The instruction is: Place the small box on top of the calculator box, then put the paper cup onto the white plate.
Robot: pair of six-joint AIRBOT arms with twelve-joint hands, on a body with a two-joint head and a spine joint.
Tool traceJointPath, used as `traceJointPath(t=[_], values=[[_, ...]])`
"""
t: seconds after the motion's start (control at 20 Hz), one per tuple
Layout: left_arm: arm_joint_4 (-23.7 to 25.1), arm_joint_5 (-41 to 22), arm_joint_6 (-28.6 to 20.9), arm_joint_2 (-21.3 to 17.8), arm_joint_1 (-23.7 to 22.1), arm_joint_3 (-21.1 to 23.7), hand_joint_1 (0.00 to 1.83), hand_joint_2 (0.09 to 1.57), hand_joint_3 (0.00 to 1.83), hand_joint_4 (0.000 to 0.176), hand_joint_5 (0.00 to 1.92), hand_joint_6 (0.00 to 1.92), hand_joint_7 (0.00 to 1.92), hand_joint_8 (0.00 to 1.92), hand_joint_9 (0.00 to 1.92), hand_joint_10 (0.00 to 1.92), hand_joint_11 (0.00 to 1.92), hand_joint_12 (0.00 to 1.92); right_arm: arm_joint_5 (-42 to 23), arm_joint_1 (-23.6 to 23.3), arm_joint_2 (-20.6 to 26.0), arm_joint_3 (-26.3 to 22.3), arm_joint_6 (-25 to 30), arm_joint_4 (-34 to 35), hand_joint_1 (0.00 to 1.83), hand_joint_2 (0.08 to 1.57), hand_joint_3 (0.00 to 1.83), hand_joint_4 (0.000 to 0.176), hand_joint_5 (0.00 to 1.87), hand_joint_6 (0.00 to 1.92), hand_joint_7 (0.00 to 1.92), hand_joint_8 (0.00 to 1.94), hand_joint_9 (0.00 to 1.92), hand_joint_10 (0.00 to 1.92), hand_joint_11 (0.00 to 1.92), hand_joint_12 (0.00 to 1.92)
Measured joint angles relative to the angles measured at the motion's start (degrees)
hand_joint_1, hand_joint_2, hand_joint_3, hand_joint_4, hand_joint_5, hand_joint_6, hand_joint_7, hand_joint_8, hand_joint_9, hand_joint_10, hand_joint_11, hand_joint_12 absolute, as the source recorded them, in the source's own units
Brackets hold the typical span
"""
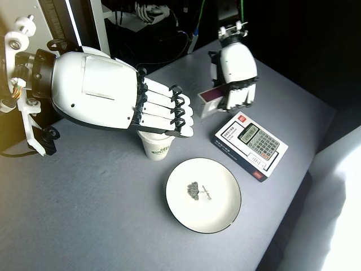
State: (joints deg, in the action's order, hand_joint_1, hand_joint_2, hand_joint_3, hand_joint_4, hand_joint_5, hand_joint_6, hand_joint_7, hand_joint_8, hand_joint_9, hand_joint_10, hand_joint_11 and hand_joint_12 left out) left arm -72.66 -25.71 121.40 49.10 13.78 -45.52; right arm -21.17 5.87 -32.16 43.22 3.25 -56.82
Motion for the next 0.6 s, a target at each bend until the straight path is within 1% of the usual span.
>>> traceJointPath(t=[0.05,0.1,0.2,0.25,0.3,0.35,0.4,0.45,0.5,0.55,0.6], values=[[0.15,1.51,0.11,1.05,-0.79,-1.99,1.37,1.15,0.00,0.000,0.75,1.11,0.99,0.97,0.87,1.34,0.53,1.30,0.00,0.00,0.00,0.00,0.00,0.00,0.00,1.28,0.00,0.000,0.08,0.00,0.06,0.00,0.05,0.00,0.00,0.16],[0.15,2.38,0.13,1.60,-1.03,-2.93,1.37,1.16,0.00,0.000,0.72,1.15,0.95,1.02,0.85,1.38,0.51,1.30,0.00,0.00,0.00,0.00,0.00,0.00,0.00,1.28,0.00,0.000,0.09,0.01,0.07,0.00,0.06,0.00,0.00,0.16],[0.42,5.29,0.09,3.54,-1.84,-5.88,1.37,1.17,0.00,0.000,0.72,1.14,0.96,1.00,0.84,1.39,0.46,1.34,0.46,-0.02,0.00,0.00,-0.04,0.00,0.00,1.28,0.00,0.000,0.08,0.00,0.06,0.00,0.05,0.00,0.00,0.11],[0.55,6.47,0.09,4.20,-2.29,-6.93,1.37,1.15,0.00,0.000,0.74,1.11,0.99,0.96,0.86,1.36,0.48,1.32,0.90,-0.02,0.00,0.00,-0.04,0.00,0.00,1.29,0.00,0.000,0.07,0.00,0.05,0.00,0.04,0.00,0.00,0.10],[1.05,7.08,0.09,4.74,-2.47,-7.89,1.37,1.15,0.00,0.000,0.74,1.11,0.99,0.96,0.86,1.36,0.48,1.32,1.60,-0.02,0.00,0.00,-0.07,0.00,0.00,1.29,0.00,0.000,0.07,0.00,0.05,0.00,0.04,0.00,0.00,0.10],[1.49,8.33,0.09,6.16,-3.34,-10.16,1.37,1.16,0.00,0.000,0.72,1.14,0.98,0.98,0.85,1.37,0.47,1.33,3.15,-0.02,0.00,0.00,-0.72,0.02,0.00,1.29,0.00,0.000,0.09,0.00,0.06,0.00,0.05,0.00,0.00,0.14],[1.90,9.18,0.11,7.02,-3.74,-11.65,1.38,1.13,0.00,0.000,0.79,1.04,1.05,0.87,0.92,1.30,0.48,1.33,3.76,-0.02,0.00,0.00,-1.44,0.04,0.00,1.28,0.00,0.000,0.10,0.00,0.09,0.00,0.07,0.00,0.00,0.20],[2.43,10.38,0.09,7.96,-4.35,-13.42,1.38,1.14,0.00,0.000,0.77,1.07,1.03,0.90,0.89,1.32,0.48,1.31,4.13,-0.02,0.00,0.02,-1.84,0.09,0.00,1.29,0.00,0.000,0.10,0.00,0.08,0.00,0.07,0.00,0.00,0.19],[2.93,11.21,0.15,8.70,-4.85,-14.62,1.38,1.12,0.00,0.000,0.79,1.05,1.06,0.86,0.93,1.29,0.48,1.31,4.26,-0.02,0.00,0.02,-2.12,0.09,0.00,1.29,0.00,0.000,0.07,0.00,0.04,0.00,0.03,0.00,0.00,0.10],[3.26,12.04,0.11,9.35,-5.18,-15.69,1.37,1.15,0.00,0.000,0.74,1.11,1.01,0.93,0.88,1.33,0.45,1.33,4.26,-0.02,0.00,0.00,-2.84,0.09,0.00,1.29,0.00,0.000,0.06,0.00,0.04,0.00,0.02,0.00,0.00,0.08],[3.41,12.33,0.11,9.70,-5.20,-16.24,1.37,1.15,0.00,0.000,0.74,1.11,1.01,0.93,0.88,1.33,0.45,1.33,4.26,-0.02,0.00,0.02,-3.17,0.07,0.00,1.29,0.00,0.000,0.06,0.00,0.04,0.00,0.02,0.00,0.00,0.08]])
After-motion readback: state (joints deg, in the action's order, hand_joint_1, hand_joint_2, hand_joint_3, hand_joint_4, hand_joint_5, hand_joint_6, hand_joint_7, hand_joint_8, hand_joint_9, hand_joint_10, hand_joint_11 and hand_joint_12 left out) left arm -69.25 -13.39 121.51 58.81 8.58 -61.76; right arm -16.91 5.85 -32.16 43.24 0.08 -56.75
